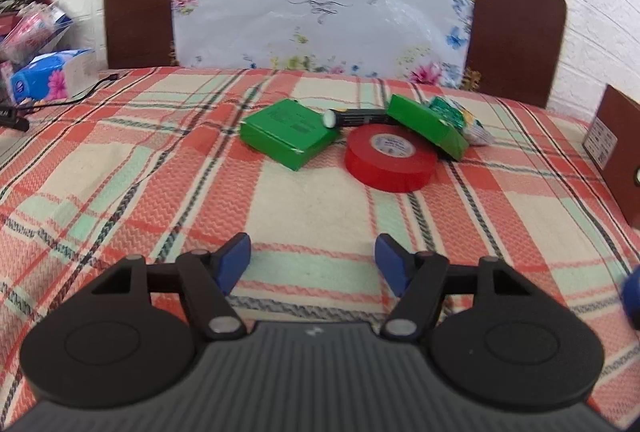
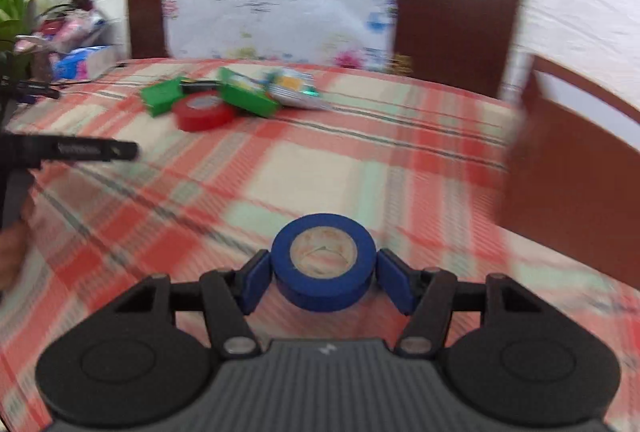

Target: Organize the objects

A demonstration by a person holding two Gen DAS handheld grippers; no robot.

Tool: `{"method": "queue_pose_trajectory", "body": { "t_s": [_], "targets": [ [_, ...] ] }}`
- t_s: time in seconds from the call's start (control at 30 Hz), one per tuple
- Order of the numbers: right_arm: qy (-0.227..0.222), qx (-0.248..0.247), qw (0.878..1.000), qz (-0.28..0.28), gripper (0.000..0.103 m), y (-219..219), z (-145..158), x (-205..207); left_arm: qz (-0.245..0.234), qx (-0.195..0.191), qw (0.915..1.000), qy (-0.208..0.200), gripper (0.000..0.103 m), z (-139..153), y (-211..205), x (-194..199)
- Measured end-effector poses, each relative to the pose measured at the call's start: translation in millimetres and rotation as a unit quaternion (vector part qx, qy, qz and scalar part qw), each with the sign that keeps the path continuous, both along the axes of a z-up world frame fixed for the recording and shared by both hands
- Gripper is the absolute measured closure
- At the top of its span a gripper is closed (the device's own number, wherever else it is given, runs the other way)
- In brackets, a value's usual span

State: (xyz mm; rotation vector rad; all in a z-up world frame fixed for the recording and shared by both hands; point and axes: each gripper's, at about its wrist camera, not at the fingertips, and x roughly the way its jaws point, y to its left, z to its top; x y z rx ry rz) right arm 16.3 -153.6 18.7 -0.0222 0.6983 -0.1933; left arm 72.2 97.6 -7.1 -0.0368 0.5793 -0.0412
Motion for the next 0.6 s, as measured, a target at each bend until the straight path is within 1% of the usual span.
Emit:
{"method": "queue_pose_trajectory", "body": {
  "t_s": [0.03,0.07,0.1,0.13,0.17,0.27,0.33,0.37,0.43,0.53,0.6],
  "targets": [
    [-0.002,-0.005,1.000,-0.012,0.044,-6,1,-15,-0.012,-0.005,0.9999,0.006,0.035,4,-7,-2],
    [-0.005,-0.004,1.000,-0.017,0.040,-12,2,-27,-0.033,-0.025,0.9991,0.012,0.035,8,-15,-5],
    [-0.010,-0.002,1.000,-0.025,0.031,-15,3,-39,-0.058,-0.046,0.9971,0.018,0.036,13,-25,-9],
    [-0.019,-0.002,0.999,-0.032,0.030,-17,4,-49,-0.086,-0.058,0.9943,0.025,0.036,18,-39,-11],
    [-0.029,-0.001,0.999,-0.036,0.030,-18,5,-56,-0.119,-0.062,0.9904,0.035,0.038,24,-57,-14],
    [-0.029,0.002,0.999,-0.040,0.035,-20,5,-61,-0.213,-0.062,0.9735,0.056,0.042,40,-109,-20],
    [-0.031,0.003,0.999,-0.036,0.037,-21,6,-60,-0.254,-0.043,0.9638,0.068,0.045,46,-137,-24],
    [-0.033,0.002,0.999,-0.035,0.037,-20,6,-61,-0.272,-0.037,0.9586,0.076,0.048,46,-151,-27],
    [-0.037,0.001,0.999,-0.029,0.037,-20,6,-61,-0.296,-0.042,0.9489,0.102,0.054,43,-166,-25],
    [-0.036,-0.001,0.999,-0.023,0.039,-17,4,-62,-0.299,-0.050,0.9423,0.141,0.060,33,-177,-21],
    [-0.037,-0.004,0.999,-0.019,0.039,-16,4,-60,-0.303,-0.053,0.9381,0.159,0.068,27,-182,-22]
  ]
}}
